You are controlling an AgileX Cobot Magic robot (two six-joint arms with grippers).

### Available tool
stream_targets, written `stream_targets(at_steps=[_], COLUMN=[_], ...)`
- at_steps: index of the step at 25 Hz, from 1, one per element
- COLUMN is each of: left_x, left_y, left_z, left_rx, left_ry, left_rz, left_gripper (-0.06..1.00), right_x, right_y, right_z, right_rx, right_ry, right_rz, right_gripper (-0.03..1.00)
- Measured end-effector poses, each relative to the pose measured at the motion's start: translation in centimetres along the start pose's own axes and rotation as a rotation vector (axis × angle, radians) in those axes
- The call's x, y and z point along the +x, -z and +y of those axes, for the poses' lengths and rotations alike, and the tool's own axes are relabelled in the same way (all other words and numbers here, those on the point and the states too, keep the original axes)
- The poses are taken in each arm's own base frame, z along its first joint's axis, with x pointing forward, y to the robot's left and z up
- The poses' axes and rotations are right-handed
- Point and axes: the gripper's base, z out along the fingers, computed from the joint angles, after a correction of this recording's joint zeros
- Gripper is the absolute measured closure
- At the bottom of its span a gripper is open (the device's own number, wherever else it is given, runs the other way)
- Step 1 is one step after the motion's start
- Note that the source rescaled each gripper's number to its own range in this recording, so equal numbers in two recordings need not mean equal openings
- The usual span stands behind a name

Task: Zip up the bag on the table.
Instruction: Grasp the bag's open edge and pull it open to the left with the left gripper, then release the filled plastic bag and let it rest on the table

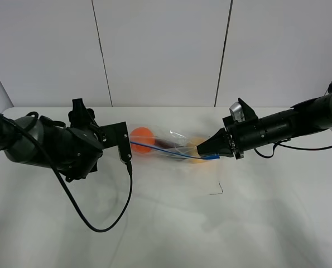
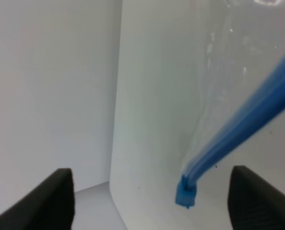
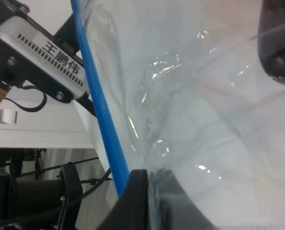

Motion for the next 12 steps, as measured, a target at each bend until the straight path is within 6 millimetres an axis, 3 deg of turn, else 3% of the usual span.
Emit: stream_targets(at_steps=[9,12], left_x=[0.11,0.11], left_y=[0.0,0.0], left_z=[-0.01,-0.01], left_rx=[0.001,0.003], left_ry=[0.026,0.041], left_rz=[0.012,0.014], left_gripper=[0.21,0.14], right_x=[0.01,0.01], right_y=[0.0,0.0], right_z=[0.0,0.0], right_rx=[0.001,0.001], right_ry=[0.0,0.0], right_rz=[0.001,0.001], right_gripper=[0.97,0.97])
